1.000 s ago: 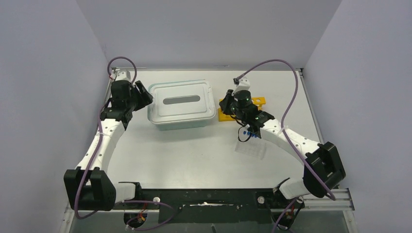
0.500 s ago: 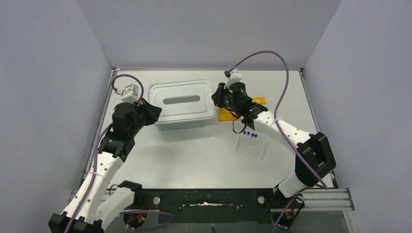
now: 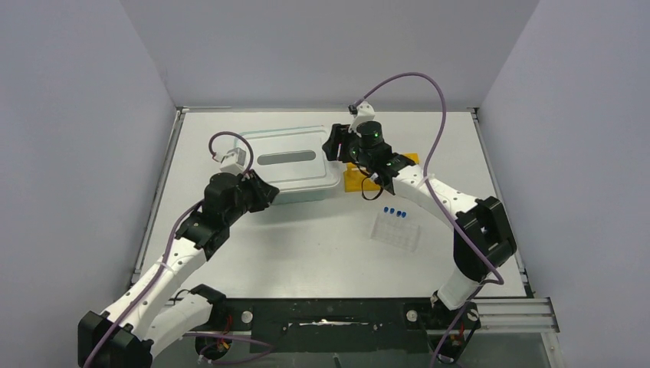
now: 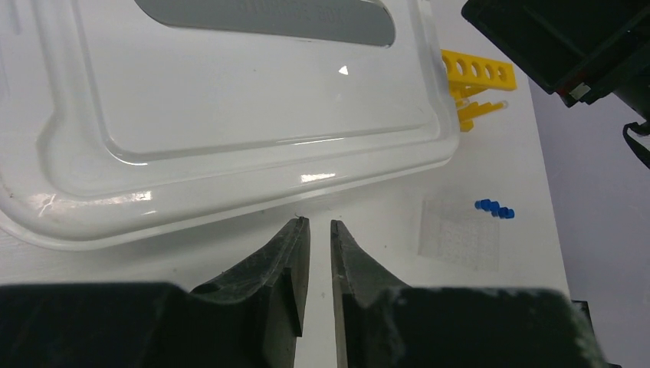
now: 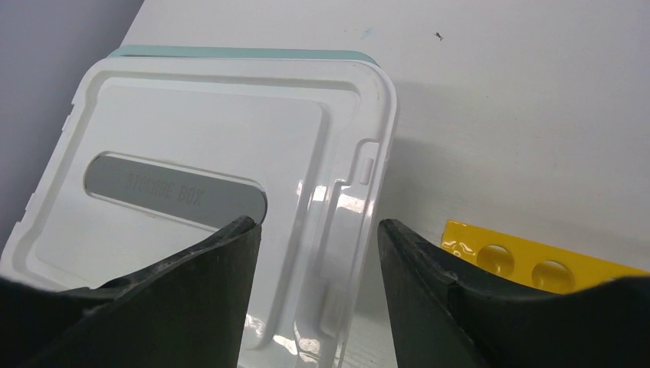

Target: Organize the chemistry lab equipment

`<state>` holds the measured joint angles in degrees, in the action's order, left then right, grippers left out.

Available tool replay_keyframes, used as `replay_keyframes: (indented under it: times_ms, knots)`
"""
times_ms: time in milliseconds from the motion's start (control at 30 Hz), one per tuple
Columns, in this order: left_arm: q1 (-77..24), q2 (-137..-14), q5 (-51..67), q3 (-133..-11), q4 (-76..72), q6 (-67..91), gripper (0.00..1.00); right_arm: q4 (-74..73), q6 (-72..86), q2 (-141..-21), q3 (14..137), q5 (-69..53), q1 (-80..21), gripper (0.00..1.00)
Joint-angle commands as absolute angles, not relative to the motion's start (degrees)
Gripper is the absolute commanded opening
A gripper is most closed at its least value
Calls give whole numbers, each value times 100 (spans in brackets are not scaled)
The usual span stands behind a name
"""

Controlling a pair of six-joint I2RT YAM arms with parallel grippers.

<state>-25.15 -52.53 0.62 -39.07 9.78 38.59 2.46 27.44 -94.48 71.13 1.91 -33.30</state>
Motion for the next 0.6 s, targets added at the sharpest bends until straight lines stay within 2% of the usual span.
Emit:
replay_keyframes:
  times_ms: [0,567]
  knots:
    - [-2576,-5230,-17,-3984,458,3836,17,400,2662,-9588,7442,188,-3278,57]
    - [-2567,-5724,-615,-4020,641,3598,17,383,2884,-10114,7826,-96,-3265,55]
